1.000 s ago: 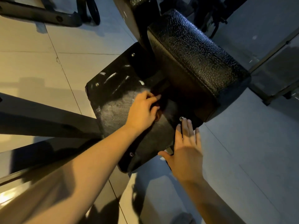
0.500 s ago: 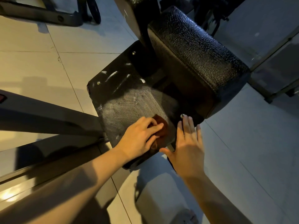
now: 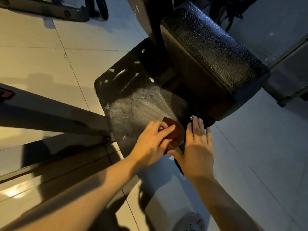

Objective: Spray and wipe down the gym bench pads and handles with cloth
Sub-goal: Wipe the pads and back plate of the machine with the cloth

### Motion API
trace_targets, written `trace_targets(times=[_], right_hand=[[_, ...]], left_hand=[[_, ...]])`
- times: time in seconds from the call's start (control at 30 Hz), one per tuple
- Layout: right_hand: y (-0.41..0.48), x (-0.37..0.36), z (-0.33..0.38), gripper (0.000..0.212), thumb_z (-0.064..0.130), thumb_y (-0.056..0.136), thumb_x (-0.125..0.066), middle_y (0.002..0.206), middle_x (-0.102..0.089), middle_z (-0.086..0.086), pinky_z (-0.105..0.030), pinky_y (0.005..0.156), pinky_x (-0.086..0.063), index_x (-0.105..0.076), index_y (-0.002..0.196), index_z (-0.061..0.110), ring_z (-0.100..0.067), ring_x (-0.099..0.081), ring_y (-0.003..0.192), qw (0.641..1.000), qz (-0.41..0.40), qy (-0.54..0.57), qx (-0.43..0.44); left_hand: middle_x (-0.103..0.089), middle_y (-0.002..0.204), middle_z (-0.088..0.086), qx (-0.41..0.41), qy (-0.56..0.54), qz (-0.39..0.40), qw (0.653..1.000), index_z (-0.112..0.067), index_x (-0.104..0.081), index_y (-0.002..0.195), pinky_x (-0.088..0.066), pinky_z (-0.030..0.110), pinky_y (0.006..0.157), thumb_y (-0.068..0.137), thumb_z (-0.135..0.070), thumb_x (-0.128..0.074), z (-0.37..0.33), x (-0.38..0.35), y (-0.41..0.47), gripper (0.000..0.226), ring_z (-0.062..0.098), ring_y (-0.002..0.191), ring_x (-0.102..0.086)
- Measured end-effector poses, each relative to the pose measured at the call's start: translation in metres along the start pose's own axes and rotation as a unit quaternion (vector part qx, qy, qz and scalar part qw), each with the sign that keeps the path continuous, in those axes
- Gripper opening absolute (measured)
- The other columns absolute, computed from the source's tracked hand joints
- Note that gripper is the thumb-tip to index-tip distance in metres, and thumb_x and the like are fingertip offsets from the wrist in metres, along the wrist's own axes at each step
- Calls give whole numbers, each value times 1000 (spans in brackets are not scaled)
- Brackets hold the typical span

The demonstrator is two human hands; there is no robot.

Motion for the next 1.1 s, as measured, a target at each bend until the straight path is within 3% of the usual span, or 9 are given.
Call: trace_targets(times=[0.1,0.23,0.3,0.47,0.57,0.7,0.83,1.0,1.1], right_hand=[[0,-1,-1,109,71,76,-68,166,-22,-17,-50,126,-11,-36,154,3,-32,-15,155,1000,11,0,-4],[-2,-2,0,110,79,78,-42,167,-19,-16,-50,126,-9,-35,155,2,-33,-12,157,1000,18,-4,-8],[-2,-1,0,109,77,78,-45,168,-19,-16,-50,127,-10,-36,155,1,-33,-11,157,1000,13,1,-4],[0,3,2,110,70,76,-69,166,-21,-18,-51,126,-12,-35,154,1,-32,-13,156,1000,11,-15,-4],[1,5,3,110,68,74,-74,165,-25,-19,-52,125,-16,-38,153,0,-34,-18,155,1000,8,-14,-8],[-1,5,2,109,74,77,-59,166,-23,-18,-53,125,-18,-37,154,0,-34,-18,155,1000,4,-2,-11],[-1,5,1,109,75,77,-54,165,-24,-19,-53,125,-19,-37,153,0,-35,-19,155,1000,-5,8,-6],[1,3,2,112,70,73,-72,165,-24,-19,-52,125,-16,-37,153,1,-33,-17,155,1000,8,-10,-9],[1,3,3,114,68,70,-77,165,-24,-19,-52,125,-15,-38,153,1,-33,-17,155,1000,15,-20,-14]], left_hand=[[-54,124,9,34,46,-36,998,-15,-61,141,-45,39,101,99,-26,-58,51,17,-7,44,28,113,-52],[-57,123,8,277,22,-122,953,-15,-61,141,-42,42,109,97,-23,-66,118,47,-12,45,30,118,-54],[-57,124,9,332,6,-130,934,-15,-60,142,-41,41,111,96,-23,-67,107,43,-12,48,30,120,-55],[-53,121,-2,165,-47,-55,984,-19,-62,140,-44,35,104,92,-25,-71,15,2,-18,49,19,117,-52],[-54,121,1,79,-36,-31,996,-20,-64,138,-43,33,104,93,-24,-70,27,9,-15,46,21,116,-53],[-56,121,7,203,14,-104,974,-17,-62,140,-43,45,107,96,-28,-65,99,36,-18,45,28,116,-55],[-55,123,7,344,-2,-122,931,-16,-59,144,-41,40,111,96,-29,-69,118,45,-22,51,28,120,-55],[-50,117,-5,173,-40,-51,983,-19,-63,139,-43,33,102,93,-29,-70,31,6,-25,47,18,115,-51],[-51,114,-4,138,-41,-46,988,-19,-66,135,-42,28,94,93,-27,-69,24,5,-22,43,16,108,-51]])
Point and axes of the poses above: each hand's wrist, its own y-axis towards the middle knuckle, its own x-axis out of the back of the hand, z = x × y, the point moved 7 cm from there along y, towards the middle knuckle
